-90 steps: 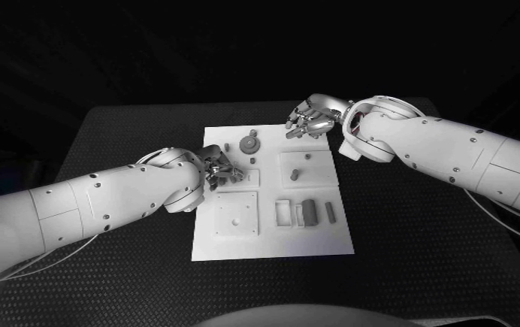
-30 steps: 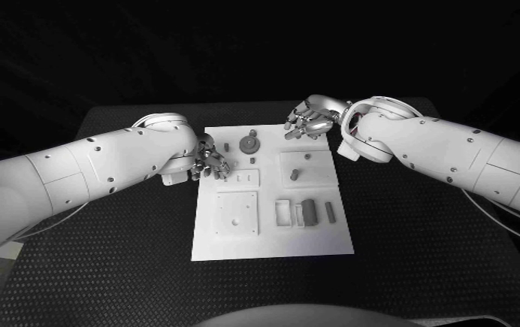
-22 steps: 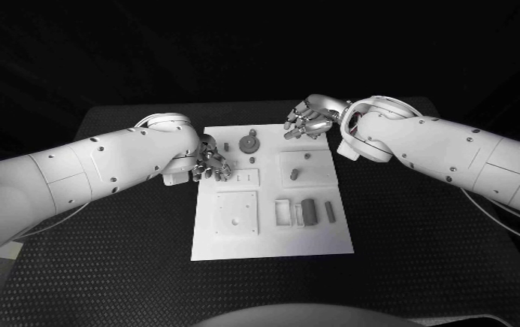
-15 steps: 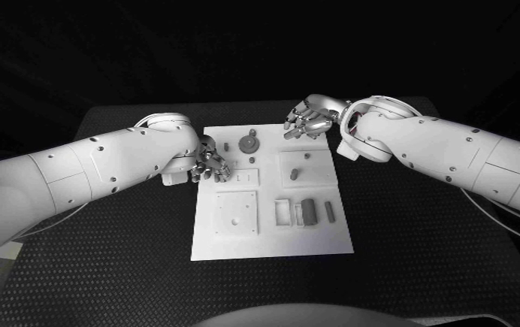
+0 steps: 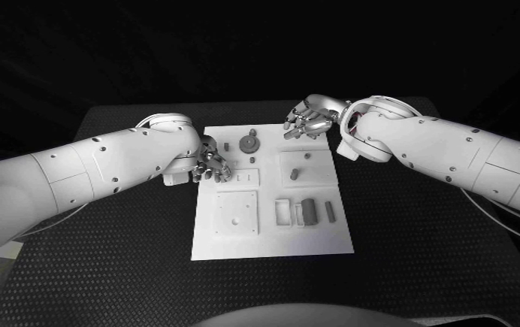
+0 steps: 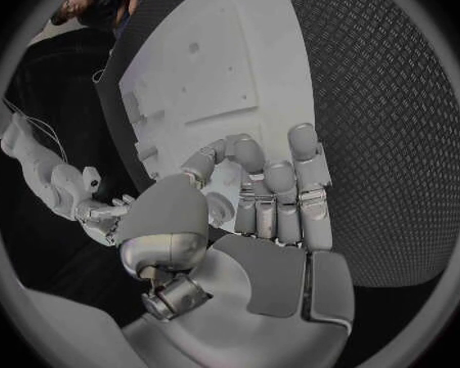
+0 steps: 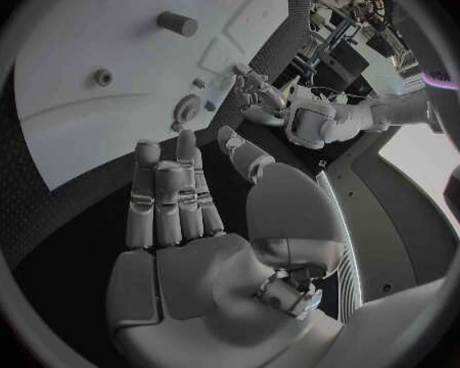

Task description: Assemble the parts on the task board

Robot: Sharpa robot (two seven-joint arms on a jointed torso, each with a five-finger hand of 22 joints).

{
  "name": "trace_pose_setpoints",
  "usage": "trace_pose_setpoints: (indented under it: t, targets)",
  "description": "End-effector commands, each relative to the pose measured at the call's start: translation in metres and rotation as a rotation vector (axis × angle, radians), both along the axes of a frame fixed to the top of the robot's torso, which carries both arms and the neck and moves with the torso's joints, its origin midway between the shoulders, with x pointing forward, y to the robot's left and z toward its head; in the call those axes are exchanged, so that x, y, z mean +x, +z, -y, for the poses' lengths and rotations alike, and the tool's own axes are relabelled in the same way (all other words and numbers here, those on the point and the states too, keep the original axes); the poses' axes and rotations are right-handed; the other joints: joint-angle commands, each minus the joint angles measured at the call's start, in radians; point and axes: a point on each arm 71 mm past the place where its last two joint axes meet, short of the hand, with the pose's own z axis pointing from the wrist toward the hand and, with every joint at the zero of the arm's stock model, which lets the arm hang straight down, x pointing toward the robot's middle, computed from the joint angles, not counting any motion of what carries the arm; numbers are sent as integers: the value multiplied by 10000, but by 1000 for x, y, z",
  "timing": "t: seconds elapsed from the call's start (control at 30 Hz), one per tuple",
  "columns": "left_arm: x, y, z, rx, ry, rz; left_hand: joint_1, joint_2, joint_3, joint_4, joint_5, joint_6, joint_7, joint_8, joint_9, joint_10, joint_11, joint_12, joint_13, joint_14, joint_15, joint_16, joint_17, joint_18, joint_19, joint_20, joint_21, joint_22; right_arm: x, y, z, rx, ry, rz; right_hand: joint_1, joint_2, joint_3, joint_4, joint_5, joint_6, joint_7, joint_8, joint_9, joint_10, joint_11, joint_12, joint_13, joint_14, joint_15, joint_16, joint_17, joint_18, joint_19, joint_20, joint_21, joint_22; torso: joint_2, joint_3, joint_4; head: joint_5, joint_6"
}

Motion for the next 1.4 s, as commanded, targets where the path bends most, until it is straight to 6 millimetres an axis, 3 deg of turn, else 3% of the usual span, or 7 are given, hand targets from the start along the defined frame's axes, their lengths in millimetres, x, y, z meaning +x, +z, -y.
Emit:
trace_pose_setpoints:
  t: [0.03,0.8,1.4]
  targets:
    - [2,0,2,-130,30,599,803,877,712,-732,-1,-89,7,-35,1,-97,8,17,-13,1,-51,22,-5,-119,-12,-34,35,217,-1,-1,-1,-17,127,-82,-84,28,-6,67,36,97,187,-63,9,-34,37,28,15,-77,-15,-37,-16,115,-43,-33,-62,160,1,1,-8,1,-3]
    - [3,3,1,-340,133,1147,792,829,727,-696,-19,-133,15,-76,51,-107,15,22,-18,0,-53,12,-18,-118,-7,-38,31,207,-1,-1,-1,-28,135,-115,-88,29,-8,71,36,97,188,-65,12,-35,37,29,15,-77,-15,-37,-18,115,-43,-33,-63,160,-4,6,-2,-12,12]
    - [4,6,6,-303,-110,1983,881,788,807,-726,-40,-383,100,-310,97,-134,91,28,-38,-14,2,-8,-47,-113,-20,-30,6,201,-1,-2,-1,-32,160,-144,-89,30,-9,71,36,96,188,-68,14,-37,37,29,14,-78,-15,-37,-18,115,-44,-33,-64,160,-5,10,-5,3,28]
